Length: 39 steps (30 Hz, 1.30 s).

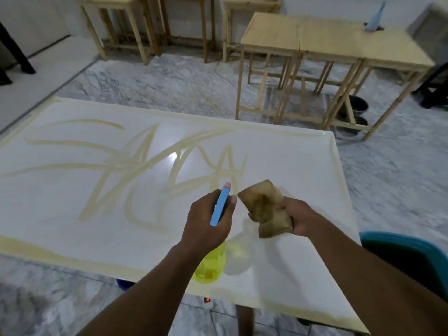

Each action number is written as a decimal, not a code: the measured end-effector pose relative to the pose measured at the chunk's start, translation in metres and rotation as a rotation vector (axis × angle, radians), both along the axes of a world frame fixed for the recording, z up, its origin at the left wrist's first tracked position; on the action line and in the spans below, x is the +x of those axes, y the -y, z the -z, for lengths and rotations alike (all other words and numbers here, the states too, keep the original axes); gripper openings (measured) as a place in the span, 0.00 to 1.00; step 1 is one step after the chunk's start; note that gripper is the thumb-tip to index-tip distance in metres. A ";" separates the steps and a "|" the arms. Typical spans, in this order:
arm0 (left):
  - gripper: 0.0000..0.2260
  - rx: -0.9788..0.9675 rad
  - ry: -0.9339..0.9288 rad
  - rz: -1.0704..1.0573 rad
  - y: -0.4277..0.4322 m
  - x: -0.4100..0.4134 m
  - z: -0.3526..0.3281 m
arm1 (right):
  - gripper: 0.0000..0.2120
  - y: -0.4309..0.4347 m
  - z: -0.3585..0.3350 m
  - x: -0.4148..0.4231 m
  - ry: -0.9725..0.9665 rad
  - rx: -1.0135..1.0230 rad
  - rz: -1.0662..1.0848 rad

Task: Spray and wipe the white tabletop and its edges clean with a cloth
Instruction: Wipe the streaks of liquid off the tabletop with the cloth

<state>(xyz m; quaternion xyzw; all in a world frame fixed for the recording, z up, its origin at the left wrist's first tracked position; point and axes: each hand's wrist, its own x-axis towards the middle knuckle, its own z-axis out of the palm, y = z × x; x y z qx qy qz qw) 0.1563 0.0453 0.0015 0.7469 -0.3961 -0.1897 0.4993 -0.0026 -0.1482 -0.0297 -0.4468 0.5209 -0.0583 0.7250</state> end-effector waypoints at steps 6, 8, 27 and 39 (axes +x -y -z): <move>0.18 0.047 -0.032 -0.006 0.085 0.020 0.003 | 0.10 0.163 -0.004 0.049 -0.257 -0.369 -0.117; 0.17 0.044 -0.028 0.004 0.112 0.026 0.004 | 0.07 0.204 -0.002 0.069 -0.402 -0.603 -0.268; 0.15 0.129 0.040 -0.085 0.117 0.084 0.005 | 0.25 0.080 0.108 0.104 -0.686 -1.077 -0.749; 0.13 0.106 0.009 0.006 -0.039 0.094 -0.003 | 0.28 -0.163 0.101 0.048 -0.662 -1.047 -0.795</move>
